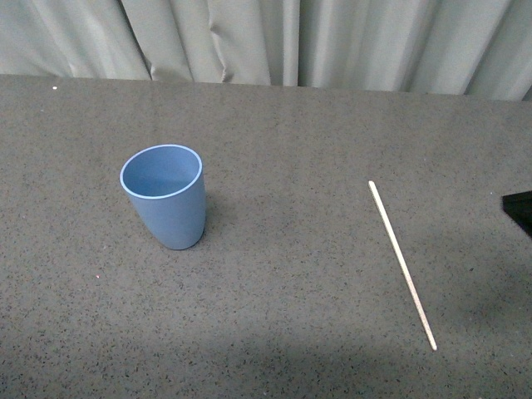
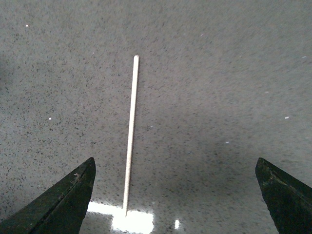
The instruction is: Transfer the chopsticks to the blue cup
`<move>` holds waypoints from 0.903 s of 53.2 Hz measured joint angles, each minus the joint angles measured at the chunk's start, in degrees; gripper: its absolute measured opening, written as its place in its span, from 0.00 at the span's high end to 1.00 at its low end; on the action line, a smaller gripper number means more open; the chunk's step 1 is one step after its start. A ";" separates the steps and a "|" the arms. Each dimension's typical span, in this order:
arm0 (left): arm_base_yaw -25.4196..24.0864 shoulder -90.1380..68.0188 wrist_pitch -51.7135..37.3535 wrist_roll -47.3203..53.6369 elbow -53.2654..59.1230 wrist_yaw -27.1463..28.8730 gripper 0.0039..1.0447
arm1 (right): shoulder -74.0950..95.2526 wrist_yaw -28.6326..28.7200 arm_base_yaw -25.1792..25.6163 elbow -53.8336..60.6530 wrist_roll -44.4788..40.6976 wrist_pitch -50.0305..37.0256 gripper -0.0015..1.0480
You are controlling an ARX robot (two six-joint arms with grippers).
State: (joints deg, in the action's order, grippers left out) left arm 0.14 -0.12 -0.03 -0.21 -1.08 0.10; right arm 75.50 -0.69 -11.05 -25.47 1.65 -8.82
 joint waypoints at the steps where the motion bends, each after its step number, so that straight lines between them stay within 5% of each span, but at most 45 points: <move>1: 0.00 0.00 0.00 0.00 0.00 0.00 0.06 | 2.36 0.09 -0.22 -1.33 0.44 0.13 0.09; 19: 0.00 0.00 0.00 0.00 0.00 0.00 0.06 | 29.94 2.21 -3.65 -19.34 5.31 7.85 0.09; 42: 0.00 0.00 0.00 0.00 0.00 0.02 0.06 | 44.17 1.18 -6.60 -33.33 8.57 15.89 0.09; 48: 0.00 0.00 0.00 0.00 0.00 0.00 0.06 | 45.97 1.07 -6.99 -35.47 9.86 17.14 0.22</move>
State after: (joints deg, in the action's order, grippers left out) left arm 0.14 -0.12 -0.03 -0.21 -1.08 0.10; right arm 121.47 0.38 -18.04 -60.95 11.51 8.32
